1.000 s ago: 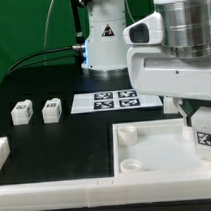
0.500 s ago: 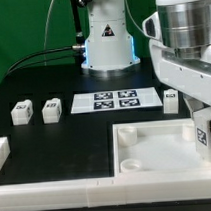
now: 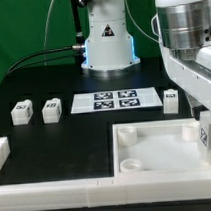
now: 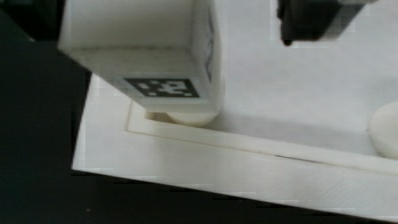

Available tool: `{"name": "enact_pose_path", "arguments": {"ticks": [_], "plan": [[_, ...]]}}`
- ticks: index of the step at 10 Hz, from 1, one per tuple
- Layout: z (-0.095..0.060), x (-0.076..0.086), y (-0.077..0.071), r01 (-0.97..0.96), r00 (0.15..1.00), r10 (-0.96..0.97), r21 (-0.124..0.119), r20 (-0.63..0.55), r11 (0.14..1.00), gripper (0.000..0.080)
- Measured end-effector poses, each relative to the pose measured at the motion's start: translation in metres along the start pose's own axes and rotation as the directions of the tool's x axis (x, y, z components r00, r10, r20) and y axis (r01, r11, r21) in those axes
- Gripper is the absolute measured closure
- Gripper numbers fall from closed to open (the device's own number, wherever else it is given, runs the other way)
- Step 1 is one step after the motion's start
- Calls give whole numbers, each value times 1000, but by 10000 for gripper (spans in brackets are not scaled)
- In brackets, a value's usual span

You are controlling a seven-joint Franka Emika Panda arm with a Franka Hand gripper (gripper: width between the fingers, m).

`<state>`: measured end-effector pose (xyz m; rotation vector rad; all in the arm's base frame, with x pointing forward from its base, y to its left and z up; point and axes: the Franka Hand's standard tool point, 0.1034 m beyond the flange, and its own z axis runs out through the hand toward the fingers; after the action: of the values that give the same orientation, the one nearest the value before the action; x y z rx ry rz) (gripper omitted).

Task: Assemble one leg

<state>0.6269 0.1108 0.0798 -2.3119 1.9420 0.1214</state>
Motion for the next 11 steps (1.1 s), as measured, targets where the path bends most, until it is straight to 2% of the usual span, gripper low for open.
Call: {"name": "enact_pose_path", "arguments": {"ticks": [1,3,4,6,7,10,11], "plan": [[0,0,0,58,998,-58,0,0,998,175],[0,-3,0,130,991,-130,-1,-1,991,158],[1,-5,0,255,967,-255,-2,-1,967,158],[1,-10,0,517,856,-517,-6,-2,856,151],[2,-13,0,581,814,-581,-7,0,814,151],[3,-12,-2,839,545,-839,-7,2,545,151],[3,-12,-2,874,486,-874,-7,2,486,151]]}}
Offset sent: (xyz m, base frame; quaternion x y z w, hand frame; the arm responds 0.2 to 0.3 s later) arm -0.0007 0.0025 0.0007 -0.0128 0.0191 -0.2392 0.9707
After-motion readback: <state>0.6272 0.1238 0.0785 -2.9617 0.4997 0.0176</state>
